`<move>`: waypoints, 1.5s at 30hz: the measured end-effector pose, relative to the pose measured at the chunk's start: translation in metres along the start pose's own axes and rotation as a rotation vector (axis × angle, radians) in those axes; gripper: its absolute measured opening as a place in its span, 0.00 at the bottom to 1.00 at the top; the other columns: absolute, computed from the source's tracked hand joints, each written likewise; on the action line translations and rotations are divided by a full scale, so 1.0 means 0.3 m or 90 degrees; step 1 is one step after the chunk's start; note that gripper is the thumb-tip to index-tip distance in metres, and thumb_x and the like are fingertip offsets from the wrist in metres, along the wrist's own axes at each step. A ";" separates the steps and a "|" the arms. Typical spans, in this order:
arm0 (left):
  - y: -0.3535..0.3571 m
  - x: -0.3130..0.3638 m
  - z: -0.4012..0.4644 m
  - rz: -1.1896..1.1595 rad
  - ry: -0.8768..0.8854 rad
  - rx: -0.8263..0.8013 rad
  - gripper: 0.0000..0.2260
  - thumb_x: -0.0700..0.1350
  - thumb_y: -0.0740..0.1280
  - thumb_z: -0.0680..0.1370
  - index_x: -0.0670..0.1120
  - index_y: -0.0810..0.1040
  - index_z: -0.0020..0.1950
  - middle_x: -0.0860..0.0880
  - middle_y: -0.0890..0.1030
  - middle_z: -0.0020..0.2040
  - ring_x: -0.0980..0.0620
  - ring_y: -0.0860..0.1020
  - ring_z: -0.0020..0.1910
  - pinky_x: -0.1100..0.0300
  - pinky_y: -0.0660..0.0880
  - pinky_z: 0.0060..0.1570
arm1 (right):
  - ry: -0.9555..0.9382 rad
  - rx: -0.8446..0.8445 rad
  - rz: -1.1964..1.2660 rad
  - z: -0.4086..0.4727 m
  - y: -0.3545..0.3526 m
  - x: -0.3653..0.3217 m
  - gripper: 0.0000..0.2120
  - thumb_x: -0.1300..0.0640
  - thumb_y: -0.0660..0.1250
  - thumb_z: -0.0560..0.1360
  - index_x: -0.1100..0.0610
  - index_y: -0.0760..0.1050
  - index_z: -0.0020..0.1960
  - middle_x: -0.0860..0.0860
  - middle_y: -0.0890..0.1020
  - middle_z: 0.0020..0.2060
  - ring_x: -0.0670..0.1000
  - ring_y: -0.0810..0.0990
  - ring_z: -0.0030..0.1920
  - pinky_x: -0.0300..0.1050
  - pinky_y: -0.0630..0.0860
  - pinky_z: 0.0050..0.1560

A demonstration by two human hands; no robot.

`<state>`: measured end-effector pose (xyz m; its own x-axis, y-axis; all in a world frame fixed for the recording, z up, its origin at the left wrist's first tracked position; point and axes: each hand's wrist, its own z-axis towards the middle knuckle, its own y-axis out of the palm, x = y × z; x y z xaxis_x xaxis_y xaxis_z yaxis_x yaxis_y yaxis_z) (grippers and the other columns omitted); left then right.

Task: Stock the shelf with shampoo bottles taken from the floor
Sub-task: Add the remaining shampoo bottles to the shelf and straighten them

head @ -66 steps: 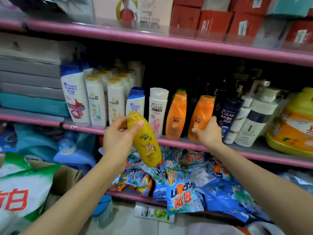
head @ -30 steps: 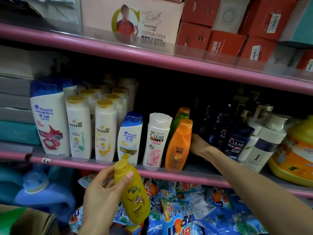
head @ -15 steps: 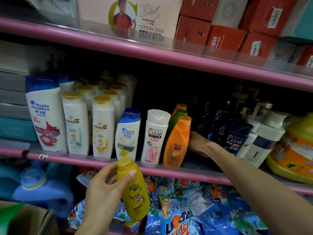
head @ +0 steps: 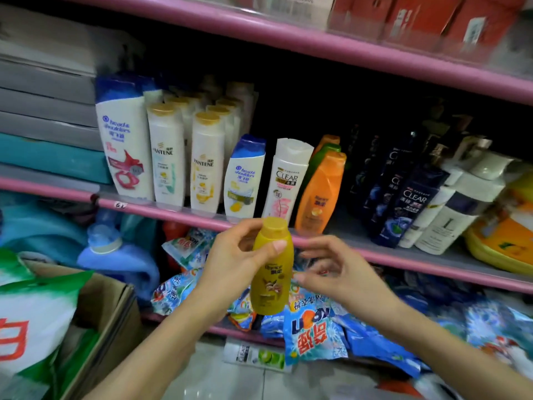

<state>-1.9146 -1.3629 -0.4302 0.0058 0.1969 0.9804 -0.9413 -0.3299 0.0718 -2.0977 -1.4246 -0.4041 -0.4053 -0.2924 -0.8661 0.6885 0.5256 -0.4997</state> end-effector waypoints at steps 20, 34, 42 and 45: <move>0.208 0.212 0.088 0.540 0.354 -0.001 0.23 0.52 0.57 0.81 0.49 0.60 0.75 0.54 0.63 0.74 0.59 0.61 0.71 0.65 0.58 0.68 | -0.069 0.432 -0.277 0.226 -0.304 -0.045 0.18 0.51 0.72 0.72 0.55 0.67 0.54 0.45 0.76 0.39 0.52 0.77 0.40 0.46 0.71 0.39; 0.274 0.228 0.258 0.956 0.431 0.001 0.24 0.50 0.51 0.82 0.42 0.57 0.77 0.45 0.62 0.76 0.48 0.59 0.75 0.48 0.34 0.71 | 0.107 0.456 -0.110 0.445 -0.184 0.204 0.18 0.56 0.68 0.74 0.63 0.66 0.58 0.63 0.80 0.47 0.64 0.80 0.45 0.47 0.70 0.39; 0.272 0.218 0.260 0.888 0.452 0.017 0.22 0.49 0.63 0.76 0.43 0.73 0.69 0.47 0.76 0.66 0.50 0.73 0.67 0.49 0.59 0.72 | 0.122 0.395 -0.093 0.566 -0.209 0.210 0.11 0.57 0.64 0.76 0.61 0.70 0.55 0.55 0.78 0.45 0.54 0.76 0.43 0.47 0.73 0.44; 0.271 0.213 0.262 0.866 0.458 0.031 0.22 0.49 0.63 0.75 0.43 0.75 0.67 0.48 0.77 0.65 0.51 0.74 0.65 0.49 0.60 0.71 | 0.088 0.399 -0.031 0.595 -0.203 0.210 0.10 0.55 0.62 0.77 0.60 0.72 0.55 0.58 0.80 0.48 0.57 0.78 0.46 0.51 0.75 0.49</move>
<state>-1.9640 -1.4498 -0.3472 -0.9930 0.1167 0.0155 -0.0882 -0.6498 -0.7550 -2.0578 -1.6177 -0.4301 -0.4902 -0.1769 -0.8535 0.8711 -0.0650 -0.4868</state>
